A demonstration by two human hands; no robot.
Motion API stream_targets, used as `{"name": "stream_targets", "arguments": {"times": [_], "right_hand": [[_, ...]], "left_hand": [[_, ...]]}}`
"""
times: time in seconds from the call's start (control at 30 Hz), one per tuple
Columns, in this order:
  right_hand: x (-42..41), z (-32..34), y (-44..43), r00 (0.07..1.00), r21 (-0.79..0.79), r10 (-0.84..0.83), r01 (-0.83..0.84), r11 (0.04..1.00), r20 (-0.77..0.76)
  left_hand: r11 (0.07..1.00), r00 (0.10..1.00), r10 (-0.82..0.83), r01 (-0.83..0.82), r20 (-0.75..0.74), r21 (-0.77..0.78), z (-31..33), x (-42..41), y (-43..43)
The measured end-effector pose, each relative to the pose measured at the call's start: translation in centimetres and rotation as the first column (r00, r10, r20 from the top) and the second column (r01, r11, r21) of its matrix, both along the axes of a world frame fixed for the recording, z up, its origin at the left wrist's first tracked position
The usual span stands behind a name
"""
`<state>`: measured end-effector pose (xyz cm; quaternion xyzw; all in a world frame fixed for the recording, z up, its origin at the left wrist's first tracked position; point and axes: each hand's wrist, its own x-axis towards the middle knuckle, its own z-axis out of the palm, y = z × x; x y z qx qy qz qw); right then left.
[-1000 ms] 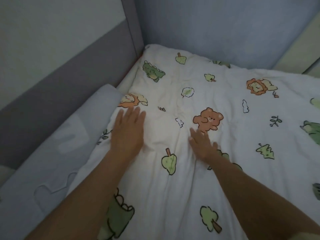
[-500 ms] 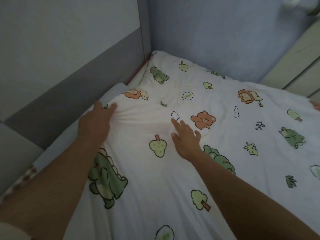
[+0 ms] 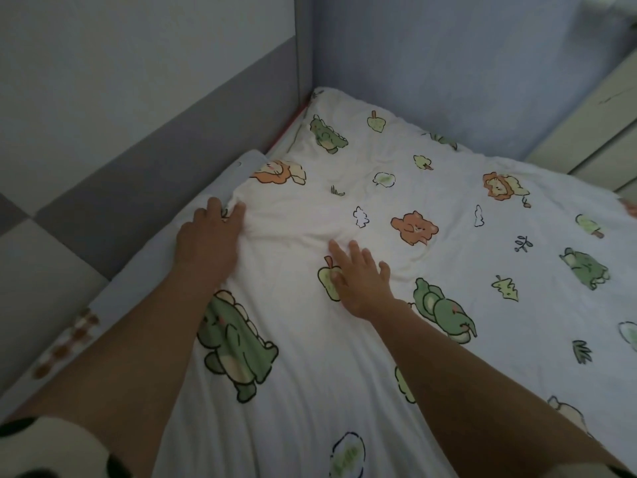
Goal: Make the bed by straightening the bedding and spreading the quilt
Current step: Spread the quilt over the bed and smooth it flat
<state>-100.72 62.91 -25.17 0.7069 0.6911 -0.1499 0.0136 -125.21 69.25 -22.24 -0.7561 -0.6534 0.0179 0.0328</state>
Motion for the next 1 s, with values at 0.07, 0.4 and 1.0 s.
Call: {"name": "stream_targets", "arguments": {"times": [0.07, 0.4, 1.0], "right_hand": [[0.2, 0.4, 0.2, 1.0, -0.021, 0.009, -0.009, 1.0, 0.006], [1.9, 3.0, -1.9, 0.999, -0.071, 0.044, -0.045, 0.997, -0.009], [7.4, 5.9, -11.3, 0.973, -0.057, 0.221, -0.225, 0.973, -0.074]], "left_hand": [[1.0, 1.0, 0.003, -0.003, -0.014, 0.008, 0.3, 0.0, -0.2], [0.951, 0.949, -0.308, 0.307, 0.072, 0.03, -0.1, 6.4, -8.2], [0.977, 0.996, -0.052, 0.034, -0.078, -0.213, 1.0, 6.9, -19.8]]}}
